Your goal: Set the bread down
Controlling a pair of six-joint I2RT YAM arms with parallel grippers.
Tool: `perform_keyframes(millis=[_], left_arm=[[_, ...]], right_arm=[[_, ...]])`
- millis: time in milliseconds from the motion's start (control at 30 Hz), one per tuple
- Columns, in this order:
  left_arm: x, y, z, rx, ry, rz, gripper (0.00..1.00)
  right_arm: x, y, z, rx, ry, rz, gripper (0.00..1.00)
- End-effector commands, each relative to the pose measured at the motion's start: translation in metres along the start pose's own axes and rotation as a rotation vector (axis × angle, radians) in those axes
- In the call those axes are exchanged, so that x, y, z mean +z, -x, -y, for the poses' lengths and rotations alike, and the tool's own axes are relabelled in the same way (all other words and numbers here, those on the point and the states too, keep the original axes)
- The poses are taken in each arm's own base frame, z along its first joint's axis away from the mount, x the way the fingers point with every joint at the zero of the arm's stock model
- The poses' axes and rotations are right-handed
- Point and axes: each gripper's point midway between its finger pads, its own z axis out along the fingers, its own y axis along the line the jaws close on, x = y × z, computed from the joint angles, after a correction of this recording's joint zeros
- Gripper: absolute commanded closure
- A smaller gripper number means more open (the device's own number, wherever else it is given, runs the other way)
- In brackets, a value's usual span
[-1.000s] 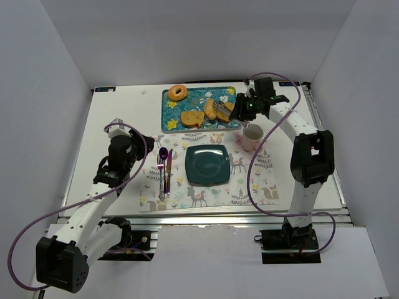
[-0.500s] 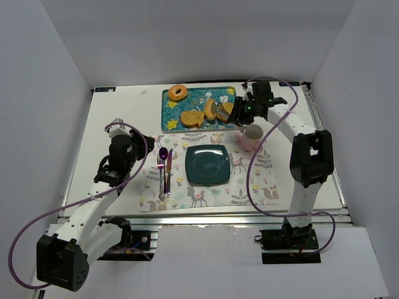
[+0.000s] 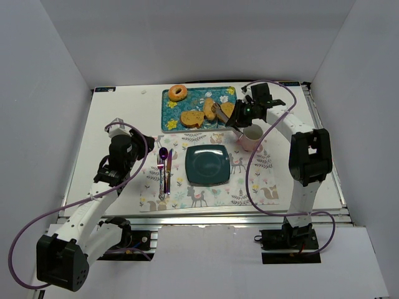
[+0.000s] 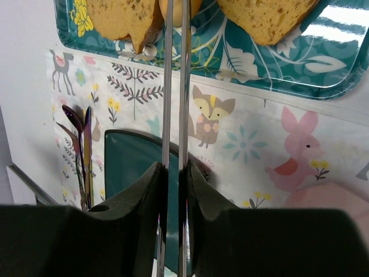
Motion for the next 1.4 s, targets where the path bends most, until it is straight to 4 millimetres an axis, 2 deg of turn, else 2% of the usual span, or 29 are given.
perform_keyframes(millis=[0, 367, 467, 667, 800, 1100, 1267, 1367], left_arm=[[-0.004, 0.018, 0.011, 0.003, -0.019, 0.042, 0.44], [-0.005, 0.019, 0.011, -0.002, -0.025, 0.050, 0.44], [-0.004, 0.019, 0.012, -0.004, -0.029, 0.049, 0.44], [-0.004, 0.018, 0.012, -0.004, -0.031, 0.050, 0.44], [-0.004, 0.017, 0.011, -0.005, -0.032, 0.051, 0.44], [-0.002, 0.013, 0.011, -0.013, -0.044, 0.045, 0.44], [0.002, 0.012, 0.013, -0.010, -0.052, 0.038, 0.44], [0.002, 0.012, 0.015, -0.009, -0.059, 0.036, 0.44]], right_arm=[[-0.003, 0.009, -0.013, -0.008, 0.059, 0.031, 0.84], [-0.048, 0.049, -0.037, -0.046, 0.180, 0.171, 0.98], [-0.053, 0.047, -0.044, -0.066, 0.211, 0.173, 1.00], [-0.065, 0.031, -0.054, -0.116, 0.271, 0.156, 1.00], [-0.077, 0.000, -0.067, -0.219, 0.379, 0.085, 1.00], [-0.112, -0.106, -0.060, -0.468, 0.510, -0.077, 1.00], [-0.118, -0.134, -0.051, -0.513, 0.509, -0.119, 1.00], [-0.113, -0.148, -0.039, -0.499, 0.483, -0.158, 1.00]])
